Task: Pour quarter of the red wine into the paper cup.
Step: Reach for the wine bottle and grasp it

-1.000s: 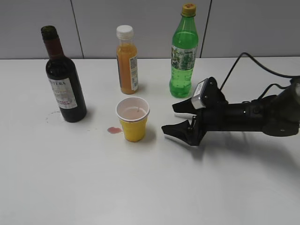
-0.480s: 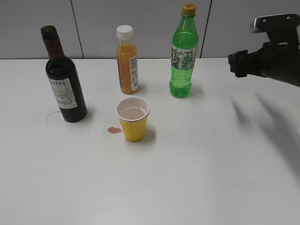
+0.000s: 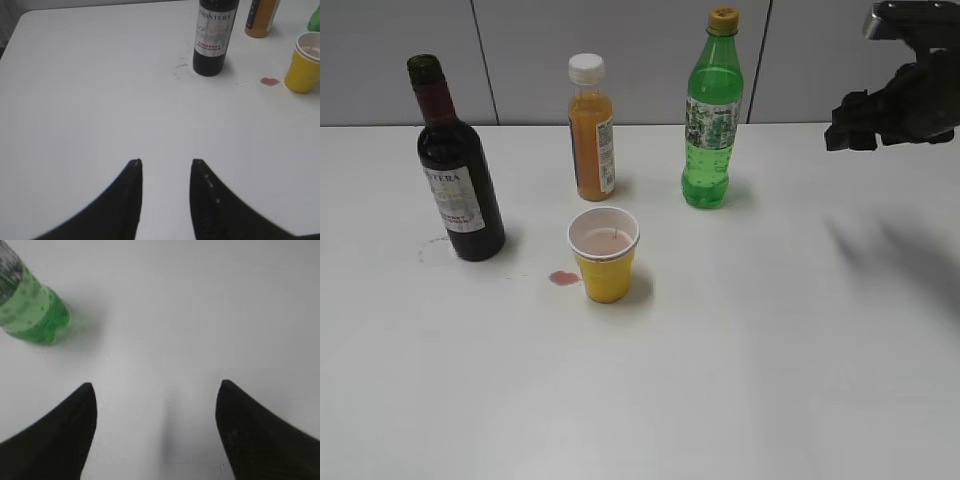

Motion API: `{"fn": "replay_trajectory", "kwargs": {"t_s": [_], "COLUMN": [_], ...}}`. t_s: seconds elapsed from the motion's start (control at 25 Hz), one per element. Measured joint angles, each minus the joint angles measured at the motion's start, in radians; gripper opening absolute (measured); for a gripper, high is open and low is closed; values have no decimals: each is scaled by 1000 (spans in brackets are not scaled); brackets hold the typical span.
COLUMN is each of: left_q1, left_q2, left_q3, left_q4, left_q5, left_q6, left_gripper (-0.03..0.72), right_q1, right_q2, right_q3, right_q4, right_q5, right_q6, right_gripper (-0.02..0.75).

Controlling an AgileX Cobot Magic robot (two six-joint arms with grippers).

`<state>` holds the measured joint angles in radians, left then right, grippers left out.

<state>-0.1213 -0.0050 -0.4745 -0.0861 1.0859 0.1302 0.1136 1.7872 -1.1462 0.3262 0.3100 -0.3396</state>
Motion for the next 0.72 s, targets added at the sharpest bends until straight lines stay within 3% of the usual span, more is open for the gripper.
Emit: {"fn": "replay_trajectory", "kwargs": {"t_s": [0.16, 0.24, 0.48, 0.72], "left_q1": [0, 0, 0, 0], "left_q2": [0, 0, 0, 0], "left_q3": [0, 0, 0, 0], "left_q4": [0, 0, 0, 0], "left_q5": [0, 0, 0, 1], "left_q6": [0, 0, 0, 0], "left_gripper": [239, 239, 239, 239], "right_q1": [0, -13, -53, -54], "right_q2": [3, 13, 19, -61], "right_q3": [-191, -278, -454, -404], "right_q4": [-472, -579, -561, -407], "right_q5": [383, 559, 867, 895], "right_q6": [382, 457, 430, 371], "right_gripper": [563, 563, 563, 563]}}
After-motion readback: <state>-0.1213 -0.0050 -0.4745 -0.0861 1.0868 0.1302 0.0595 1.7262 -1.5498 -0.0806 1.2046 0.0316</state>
